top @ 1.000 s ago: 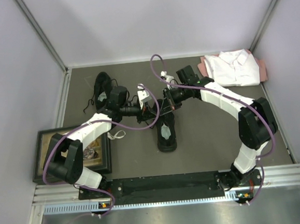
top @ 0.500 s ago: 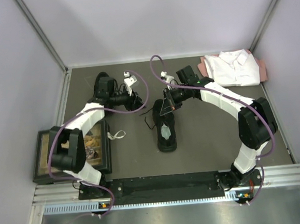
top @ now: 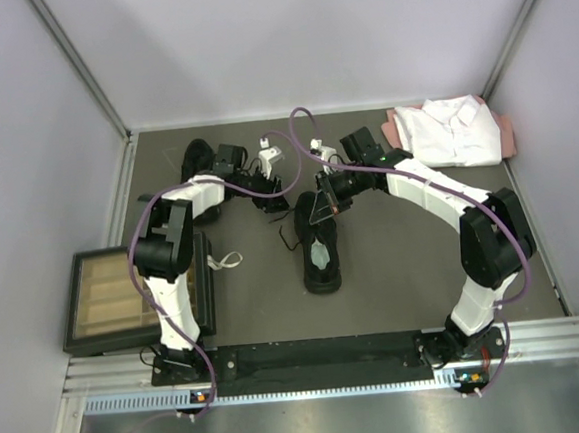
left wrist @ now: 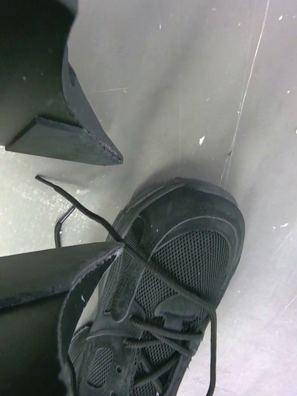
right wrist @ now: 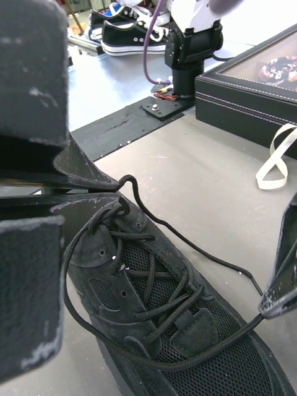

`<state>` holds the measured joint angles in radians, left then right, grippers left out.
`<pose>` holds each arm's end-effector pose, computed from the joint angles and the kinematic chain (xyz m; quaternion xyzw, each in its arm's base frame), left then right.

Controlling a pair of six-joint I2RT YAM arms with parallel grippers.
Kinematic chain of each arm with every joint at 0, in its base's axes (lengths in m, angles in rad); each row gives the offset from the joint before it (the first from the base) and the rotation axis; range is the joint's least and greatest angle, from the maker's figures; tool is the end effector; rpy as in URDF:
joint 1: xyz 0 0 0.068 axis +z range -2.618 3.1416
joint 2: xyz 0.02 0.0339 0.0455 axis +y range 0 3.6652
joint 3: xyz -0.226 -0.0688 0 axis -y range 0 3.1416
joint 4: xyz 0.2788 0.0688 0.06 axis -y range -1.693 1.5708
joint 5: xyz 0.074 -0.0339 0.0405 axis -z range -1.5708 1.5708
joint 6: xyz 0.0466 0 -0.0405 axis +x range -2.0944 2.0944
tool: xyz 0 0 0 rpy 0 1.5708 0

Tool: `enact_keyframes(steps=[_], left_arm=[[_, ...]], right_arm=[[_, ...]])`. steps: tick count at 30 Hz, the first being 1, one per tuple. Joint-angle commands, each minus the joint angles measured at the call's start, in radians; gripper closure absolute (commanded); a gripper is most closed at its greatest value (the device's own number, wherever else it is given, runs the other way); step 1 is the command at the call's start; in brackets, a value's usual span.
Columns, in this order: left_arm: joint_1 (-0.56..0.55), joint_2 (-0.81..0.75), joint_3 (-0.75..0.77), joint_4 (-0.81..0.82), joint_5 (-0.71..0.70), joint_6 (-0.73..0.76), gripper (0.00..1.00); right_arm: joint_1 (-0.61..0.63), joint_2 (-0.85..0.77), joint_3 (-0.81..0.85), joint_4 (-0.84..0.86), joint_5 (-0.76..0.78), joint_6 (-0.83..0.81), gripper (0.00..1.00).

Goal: Tie the shoes

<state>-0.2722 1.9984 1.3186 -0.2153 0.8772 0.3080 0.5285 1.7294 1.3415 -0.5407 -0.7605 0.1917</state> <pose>0.4076 -0.1510 0.1096 0.3792 0.7782 -0.3952 0.3072 0.3301 0.2299 0.2005 -0.2632 0.8490 0.4329 0.1502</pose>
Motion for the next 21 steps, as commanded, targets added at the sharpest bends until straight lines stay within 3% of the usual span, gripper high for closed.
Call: enact_keyframes(steps=[1,6,21], left_arm=[[-0.004,0.023,0.042,-0.022,0.058,0.023,0.45],[-0.005,0.046,0.056,-0.038,0.091,0.032,0.48],[-0.001,0.051,0.067,-0.090,0.229,0.114,0.39]], right_arm=[[0.013,-0.005,0.018,0.015,-0.007,-0.005,1.00],[0.013,-0.001,0.016,0.022,-0.005,0.006,1.00],[0.013,0.013,0.008,0.045,-0.014,0.035,1.00]])
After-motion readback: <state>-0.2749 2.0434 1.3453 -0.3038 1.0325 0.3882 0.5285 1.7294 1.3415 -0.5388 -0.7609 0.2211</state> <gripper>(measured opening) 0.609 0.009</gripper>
